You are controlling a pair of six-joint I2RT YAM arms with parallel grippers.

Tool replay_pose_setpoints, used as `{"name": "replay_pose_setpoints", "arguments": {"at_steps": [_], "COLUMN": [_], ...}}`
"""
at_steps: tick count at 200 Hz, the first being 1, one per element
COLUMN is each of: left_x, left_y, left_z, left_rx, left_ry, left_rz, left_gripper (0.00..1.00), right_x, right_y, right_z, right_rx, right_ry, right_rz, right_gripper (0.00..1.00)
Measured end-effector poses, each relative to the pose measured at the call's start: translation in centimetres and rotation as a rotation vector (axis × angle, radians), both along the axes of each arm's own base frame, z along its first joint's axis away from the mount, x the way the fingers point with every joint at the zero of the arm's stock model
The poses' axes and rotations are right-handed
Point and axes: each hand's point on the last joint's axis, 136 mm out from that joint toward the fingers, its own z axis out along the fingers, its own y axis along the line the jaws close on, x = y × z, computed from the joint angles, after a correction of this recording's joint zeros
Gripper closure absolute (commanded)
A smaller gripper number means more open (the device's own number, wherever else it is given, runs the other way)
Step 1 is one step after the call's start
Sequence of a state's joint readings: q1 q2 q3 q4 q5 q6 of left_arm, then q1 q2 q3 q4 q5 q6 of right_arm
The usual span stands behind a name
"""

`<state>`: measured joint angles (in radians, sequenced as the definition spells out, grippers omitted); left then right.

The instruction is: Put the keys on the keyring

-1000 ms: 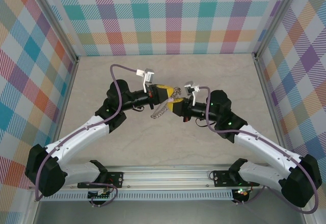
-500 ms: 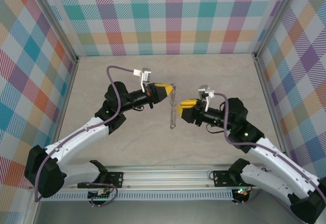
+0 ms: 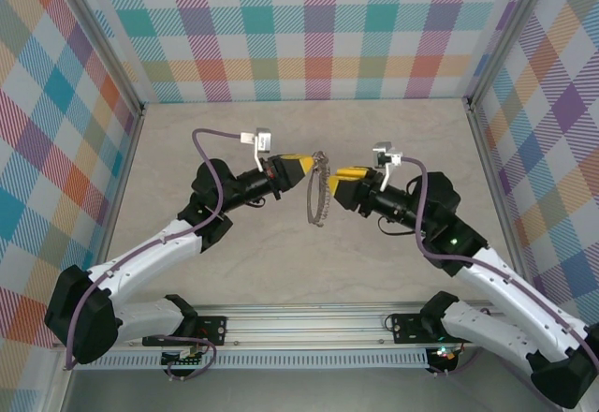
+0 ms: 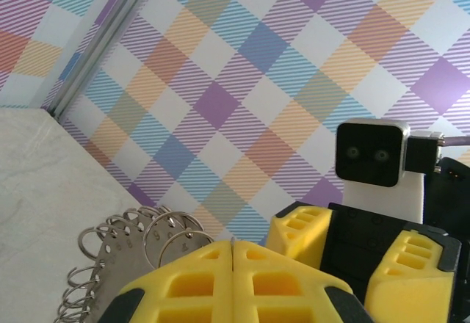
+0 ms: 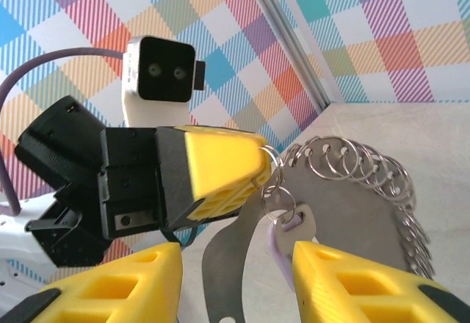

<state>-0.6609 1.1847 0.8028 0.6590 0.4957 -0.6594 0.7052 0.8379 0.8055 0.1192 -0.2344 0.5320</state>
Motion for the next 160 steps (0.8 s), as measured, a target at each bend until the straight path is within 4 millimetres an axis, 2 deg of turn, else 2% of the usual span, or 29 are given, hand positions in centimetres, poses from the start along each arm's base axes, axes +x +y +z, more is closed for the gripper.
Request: {"name": "replay_pose_setpoints", "arguments": {"at_steps": [43, 111, 144, 160], "left_x": [0.2, 0.4, 0.3, 0.3], "left_y": [0.4, 0.6, 0.6, 0.6], "left_z": [0.4, 0.8, 0.9, 0.9], "left_rx": [-0.055, -0.085, -0.087, -0.087], "left_ry": [0.019, 0.027, 0.026, 0.026], "left_rz": [0.018, 0.028, 0.027, 0.027], "left_gripper": [1.00, 1.00, 1.00, 1.00], "right_x": [1.3, 2.8, 3.0, 3.0], "right_y": [1.0, 2.0, 2.4, 2.4], "right_z": [0.6, 1.4, 1.5, 1.8], "right_rx": [0.050, 0.129, 0.153, 0.166], "right_ry": [0.023, 0.045, 0.059, 0.055], "right_rz": [-0.006, -0.005, 0.004, 0.013], "right_gripper": [0.59, 0.71, 0.79, 0.79]}}
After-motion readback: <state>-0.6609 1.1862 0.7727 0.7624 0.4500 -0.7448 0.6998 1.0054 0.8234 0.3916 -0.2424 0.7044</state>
